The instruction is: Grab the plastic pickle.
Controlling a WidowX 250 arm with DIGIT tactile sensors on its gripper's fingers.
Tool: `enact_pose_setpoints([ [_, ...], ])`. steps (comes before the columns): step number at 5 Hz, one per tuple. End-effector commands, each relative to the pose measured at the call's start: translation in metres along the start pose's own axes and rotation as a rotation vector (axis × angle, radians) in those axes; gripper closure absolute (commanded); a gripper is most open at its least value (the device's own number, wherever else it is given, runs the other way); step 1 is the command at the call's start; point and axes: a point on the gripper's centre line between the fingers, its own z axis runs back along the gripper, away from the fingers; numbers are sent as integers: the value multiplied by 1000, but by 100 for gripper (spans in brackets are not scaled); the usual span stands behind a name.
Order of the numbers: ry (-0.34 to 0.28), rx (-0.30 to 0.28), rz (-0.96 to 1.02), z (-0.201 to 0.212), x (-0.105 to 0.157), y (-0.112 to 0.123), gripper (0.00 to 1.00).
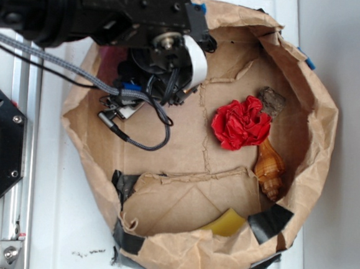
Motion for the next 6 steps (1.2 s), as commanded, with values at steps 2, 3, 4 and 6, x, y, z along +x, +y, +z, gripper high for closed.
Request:
enact_pose_setpoints([
  [2, -23, 52, 24, 10, 1, 6, 0],
  [3, 3, 42, 55, 3, 5, 11, 0],
  [4, -4, 40, 75, 1, 4, 12, 100],
  [6, -32, 21, 57, 12, 0, 7, 100],
])
